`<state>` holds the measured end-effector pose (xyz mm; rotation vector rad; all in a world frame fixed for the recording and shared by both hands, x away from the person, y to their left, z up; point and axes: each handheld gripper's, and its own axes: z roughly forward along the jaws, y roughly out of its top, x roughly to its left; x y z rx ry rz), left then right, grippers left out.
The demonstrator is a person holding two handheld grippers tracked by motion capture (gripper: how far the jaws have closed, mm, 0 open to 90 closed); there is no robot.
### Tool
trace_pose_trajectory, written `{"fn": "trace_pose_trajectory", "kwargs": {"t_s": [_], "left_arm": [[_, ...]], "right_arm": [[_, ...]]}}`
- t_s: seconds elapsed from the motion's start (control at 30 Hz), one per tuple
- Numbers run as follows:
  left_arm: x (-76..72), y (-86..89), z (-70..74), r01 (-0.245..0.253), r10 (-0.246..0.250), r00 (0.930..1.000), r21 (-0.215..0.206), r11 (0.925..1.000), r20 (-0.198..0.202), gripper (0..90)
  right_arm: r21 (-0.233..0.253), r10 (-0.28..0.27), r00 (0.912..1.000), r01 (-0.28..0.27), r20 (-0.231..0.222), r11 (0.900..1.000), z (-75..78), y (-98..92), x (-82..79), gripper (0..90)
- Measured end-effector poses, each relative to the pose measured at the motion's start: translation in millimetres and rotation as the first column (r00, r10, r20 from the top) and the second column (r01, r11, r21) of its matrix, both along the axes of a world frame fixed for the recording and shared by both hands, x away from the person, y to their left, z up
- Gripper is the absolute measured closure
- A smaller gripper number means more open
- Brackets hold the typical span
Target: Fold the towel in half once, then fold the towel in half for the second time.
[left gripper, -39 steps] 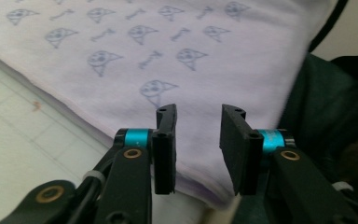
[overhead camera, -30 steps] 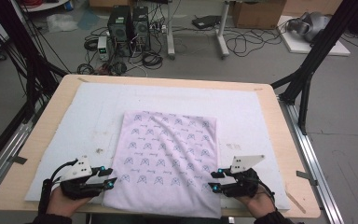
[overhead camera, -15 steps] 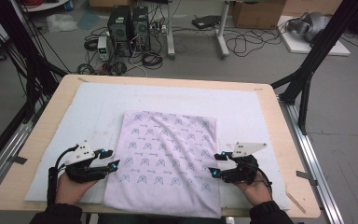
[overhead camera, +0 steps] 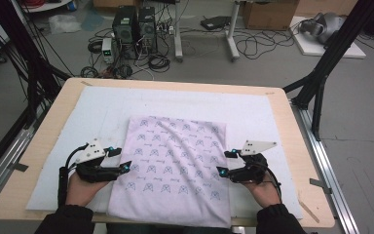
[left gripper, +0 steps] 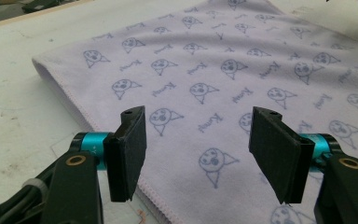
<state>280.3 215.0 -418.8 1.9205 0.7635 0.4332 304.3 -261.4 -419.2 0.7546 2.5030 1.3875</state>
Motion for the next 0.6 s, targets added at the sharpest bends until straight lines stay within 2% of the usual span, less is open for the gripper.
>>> {"fn": "trace_pose_trajectory", "kwargs": {"t_s": [0.2, 0.6], "left_arm": [[2.0, -2.4, -0.8, 0.004, -0.004, 1.0, 0.01, 0.9999, -0.003, 37.1], [3.9, -2.3, -2.5, 0.014, -0.014, 0.9997, 0.027, 0.9995, -0.021, 37.2]], "right_arm": [[-0.01, 0.008, 1.0, -0.008, 0.002, 1.0, -0.2, 6.0, 4.9, 30.8], [-0.033, 0.019, 0.9998, -0.019, -0.005, 0.999, -1.1, 10.8, 4.5, 30.6]]}}
